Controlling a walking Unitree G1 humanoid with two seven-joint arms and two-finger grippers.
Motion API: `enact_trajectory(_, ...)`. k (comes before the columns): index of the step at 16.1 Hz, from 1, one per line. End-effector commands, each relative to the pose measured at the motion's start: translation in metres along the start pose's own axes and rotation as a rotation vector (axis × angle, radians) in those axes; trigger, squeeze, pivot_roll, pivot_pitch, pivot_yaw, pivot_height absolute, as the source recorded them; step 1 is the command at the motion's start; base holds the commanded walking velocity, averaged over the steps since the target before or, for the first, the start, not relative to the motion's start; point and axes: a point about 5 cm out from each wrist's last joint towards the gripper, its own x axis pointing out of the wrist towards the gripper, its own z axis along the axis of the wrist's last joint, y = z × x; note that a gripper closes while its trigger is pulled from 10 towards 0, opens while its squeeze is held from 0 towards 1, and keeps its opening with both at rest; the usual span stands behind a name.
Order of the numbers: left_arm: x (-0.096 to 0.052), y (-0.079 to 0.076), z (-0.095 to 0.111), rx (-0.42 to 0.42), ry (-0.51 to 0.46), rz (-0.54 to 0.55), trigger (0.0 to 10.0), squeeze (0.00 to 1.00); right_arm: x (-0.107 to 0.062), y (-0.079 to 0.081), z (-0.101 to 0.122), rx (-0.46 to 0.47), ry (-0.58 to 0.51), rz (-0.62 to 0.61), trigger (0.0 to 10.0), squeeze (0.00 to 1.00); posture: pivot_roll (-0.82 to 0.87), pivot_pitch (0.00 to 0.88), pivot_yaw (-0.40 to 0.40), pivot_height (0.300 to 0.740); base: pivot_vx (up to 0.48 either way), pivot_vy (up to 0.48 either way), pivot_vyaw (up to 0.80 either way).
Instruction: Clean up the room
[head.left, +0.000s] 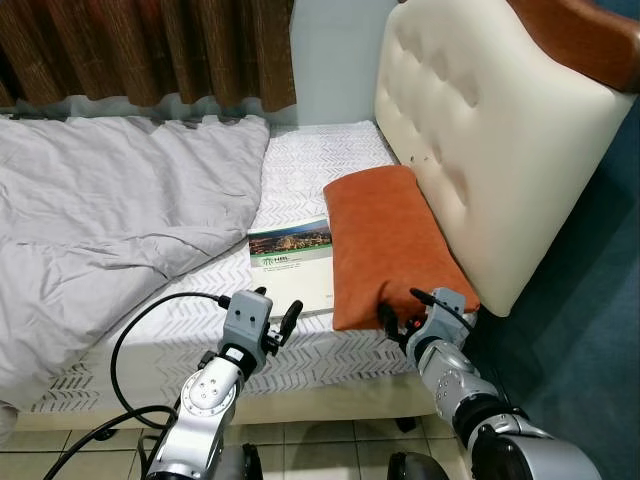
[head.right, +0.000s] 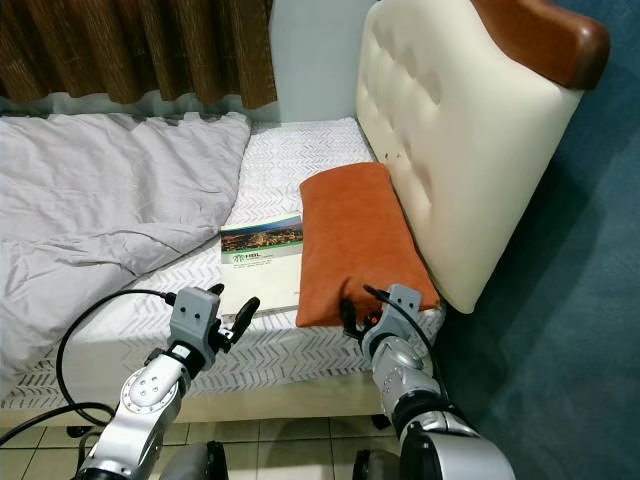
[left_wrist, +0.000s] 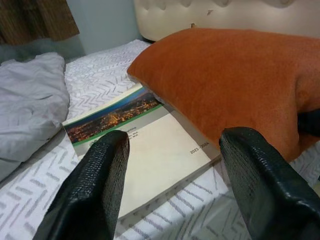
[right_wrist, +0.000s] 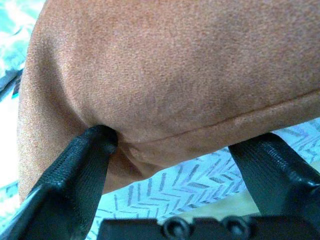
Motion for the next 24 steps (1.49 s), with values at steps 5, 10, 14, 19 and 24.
enact_trajectory(5,0.003,0.006,0.002,0.016,0.005,0.007,10.0,0.0,0.001,-0.005,0.014,-0.241,-0.031,-0.019,10.0,0.0,0.08,0.0,-0.024,0.594,0.0,0.0,0.0)
enact_trajectory(10,0.004,0.009,0.003,0.028,0.003,0.008,10.0,0.0,-0.002,-0.014,0.0,0.045,0.011,-0.097,10.0,1.0,0.08,0.0,-0.029,0.594,0.0,0.0,0.0)
enact_trajectory(14,0.006,0.009,0.003,0.031,-0.005,0.003,10.0,0.0,-0.002,-0.006,-0.012,0.175,0.037,-0.059,10.0,1.0,0.06,0.0,-0.039,0.594,0.0,0.0,0.0)
enact_trajectory(19,0.006,0.004,0.003,0.025,-0.013,-0.005,10.0,0.0,-0.012,-0.019,-0.028,0.129,0.051,-0.024,10.0,1.0,0.04,0.0,-0.055,0.594,0.0,0.0,0.0)
enact_trajectory(24,0.007,-0.001,0.002,0.015,-0.016,-0.012,10.0,0.0,-0.034,-0.041,-0.036,0.126,0.055,-0.039,10.0,1.0,0.01,0.0,-0.063,0.594,0.0,0.0,0.0)
